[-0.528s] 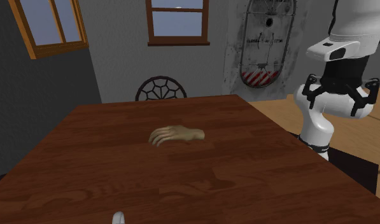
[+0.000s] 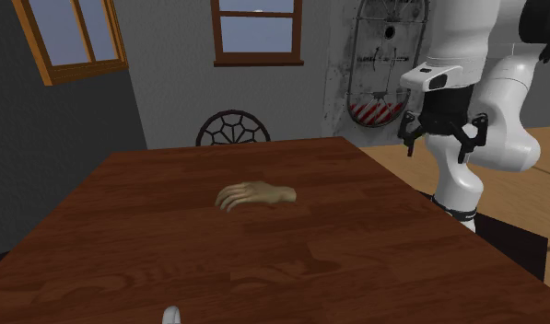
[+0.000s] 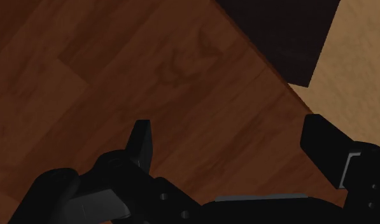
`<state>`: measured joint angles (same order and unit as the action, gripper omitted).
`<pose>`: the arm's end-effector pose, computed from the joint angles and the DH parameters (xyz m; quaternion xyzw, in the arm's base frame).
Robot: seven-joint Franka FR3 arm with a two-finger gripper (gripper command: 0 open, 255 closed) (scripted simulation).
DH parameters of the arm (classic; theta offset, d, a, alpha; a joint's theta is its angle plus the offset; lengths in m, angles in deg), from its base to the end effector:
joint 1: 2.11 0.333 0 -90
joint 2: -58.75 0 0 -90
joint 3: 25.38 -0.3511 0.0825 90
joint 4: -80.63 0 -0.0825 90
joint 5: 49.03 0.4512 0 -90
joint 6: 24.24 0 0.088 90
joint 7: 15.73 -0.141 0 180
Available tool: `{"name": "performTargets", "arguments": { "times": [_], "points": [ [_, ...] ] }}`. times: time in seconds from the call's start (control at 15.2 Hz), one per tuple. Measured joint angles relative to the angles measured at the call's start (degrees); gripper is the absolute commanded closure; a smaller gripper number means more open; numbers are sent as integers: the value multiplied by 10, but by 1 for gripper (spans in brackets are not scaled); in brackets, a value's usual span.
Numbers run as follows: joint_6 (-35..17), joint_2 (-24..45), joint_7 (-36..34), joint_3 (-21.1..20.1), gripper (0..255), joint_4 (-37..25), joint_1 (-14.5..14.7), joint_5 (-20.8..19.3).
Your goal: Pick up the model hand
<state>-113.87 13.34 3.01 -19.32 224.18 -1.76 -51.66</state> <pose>0.3308 -0.0419 0.5018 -0.9881 -0.1330 0.0711 0.0292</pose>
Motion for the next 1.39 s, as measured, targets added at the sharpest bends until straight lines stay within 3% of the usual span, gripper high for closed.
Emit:
{"name": "performTargets", "arguments": {
  "times": [0.46,0.79,1.12,1.39],
  "points": [
    [-79,45,179,118,0,-6,-7,-76],
    [-140,106,304,199,0,-38,5,-99],
    [-195,194,441,287,0,-96,35,-88],
    [-233,288,559,357,0,-160,73,-36]
  ]
}}
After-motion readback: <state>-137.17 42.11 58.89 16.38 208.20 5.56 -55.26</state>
